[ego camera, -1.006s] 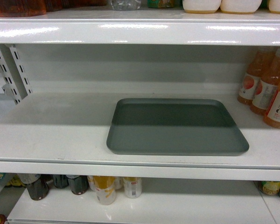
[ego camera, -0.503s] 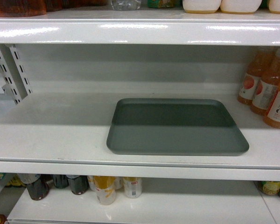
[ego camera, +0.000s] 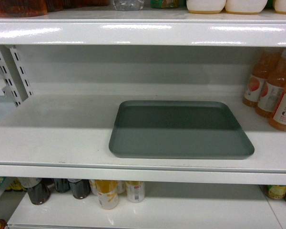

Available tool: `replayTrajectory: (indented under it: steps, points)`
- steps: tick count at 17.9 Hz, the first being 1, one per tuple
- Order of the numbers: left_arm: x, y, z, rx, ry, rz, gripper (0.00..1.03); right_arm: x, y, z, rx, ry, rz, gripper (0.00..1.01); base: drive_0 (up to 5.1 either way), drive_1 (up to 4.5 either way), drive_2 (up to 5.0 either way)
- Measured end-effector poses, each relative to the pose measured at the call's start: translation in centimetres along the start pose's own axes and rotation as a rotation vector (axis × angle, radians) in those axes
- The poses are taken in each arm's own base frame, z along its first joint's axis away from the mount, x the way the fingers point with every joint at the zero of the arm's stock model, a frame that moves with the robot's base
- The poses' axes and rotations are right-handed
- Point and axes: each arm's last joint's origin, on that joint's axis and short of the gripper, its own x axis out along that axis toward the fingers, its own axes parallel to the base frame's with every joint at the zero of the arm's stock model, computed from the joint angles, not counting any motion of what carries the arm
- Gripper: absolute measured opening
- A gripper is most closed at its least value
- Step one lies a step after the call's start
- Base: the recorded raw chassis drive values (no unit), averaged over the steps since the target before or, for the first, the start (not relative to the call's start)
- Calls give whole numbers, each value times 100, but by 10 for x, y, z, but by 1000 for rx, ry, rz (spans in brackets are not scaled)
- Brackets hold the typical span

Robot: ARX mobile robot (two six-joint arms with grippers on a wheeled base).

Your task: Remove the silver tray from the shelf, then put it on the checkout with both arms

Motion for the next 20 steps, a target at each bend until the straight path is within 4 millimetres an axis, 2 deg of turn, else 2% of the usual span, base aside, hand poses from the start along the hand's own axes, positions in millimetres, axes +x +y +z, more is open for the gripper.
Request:
replayTrajectory:
  steps: [2,3,4,5,7,11,15,20]
  points:
    - [0,0,0,0,0,0,98,0,0,0,0,0,0,98,0,0,0]
    - [0,-1,-2,17,130,53,98,1,2,-3,4,178,58,98,0,0,0]
    - [5,-1,-1,46,277,105,98,11,5,-2,13,294,107,98,0,0,0]
    - [18,2,-1,42,336,118,98,25,9,1,10,342,144,98,0,0,0]
    - [49,-1,-15,30,454,31,98,61,12,0,26,426,164,98,0,0,0]
    - [130,-17,-22,14,554,-65,98,131,17,-30,86,614,156,98,0,0,0]
    - [190,-49,-56,7,718,-142,98,192,18,-56,113,703,117,98,0,0,0]
    - [256,-90,-79,11,779,-147,98,256,16,-75,127,730,48,98,0,0,0]
